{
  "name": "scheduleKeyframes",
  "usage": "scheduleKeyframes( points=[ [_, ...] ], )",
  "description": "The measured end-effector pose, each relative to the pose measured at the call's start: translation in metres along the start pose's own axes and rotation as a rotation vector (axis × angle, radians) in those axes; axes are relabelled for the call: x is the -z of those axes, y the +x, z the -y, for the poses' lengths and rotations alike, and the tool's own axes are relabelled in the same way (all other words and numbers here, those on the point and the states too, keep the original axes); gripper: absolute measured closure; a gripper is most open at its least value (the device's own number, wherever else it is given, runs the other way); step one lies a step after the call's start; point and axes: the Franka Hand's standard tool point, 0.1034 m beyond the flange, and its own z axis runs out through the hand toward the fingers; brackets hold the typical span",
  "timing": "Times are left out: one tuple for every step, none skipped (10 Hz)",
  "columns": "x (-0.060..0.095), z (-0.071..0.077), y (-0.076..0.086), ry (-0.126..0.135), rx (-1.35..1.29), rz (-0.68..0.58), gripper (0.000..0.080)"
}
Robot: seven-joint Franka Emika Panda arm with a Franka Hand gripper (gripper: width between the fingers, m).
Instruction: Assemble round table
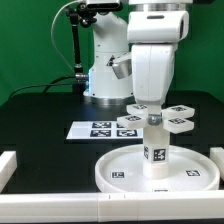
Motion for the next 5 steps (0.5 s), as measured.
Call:
scheduleKeyframes(
  points=[
    [0.0, 0.0, 0.0, 0.0, -0.021, 0.0, 0.0357],
    [0.0, 0.0, 0.0, 0.0, -0.05, 0.0, 0.0357],
    [0.0, 0.0, -0.0001, 0.0, -0.065, 0.0, 0.0357],
    [0.0, 0.0, -0.0001, 0.0, -0.109, -0.001, 0.0357],
    [0.0001, 0.0, 0.0004, 0.001, -0.241, -0.003, 0.0357]
  ],
)
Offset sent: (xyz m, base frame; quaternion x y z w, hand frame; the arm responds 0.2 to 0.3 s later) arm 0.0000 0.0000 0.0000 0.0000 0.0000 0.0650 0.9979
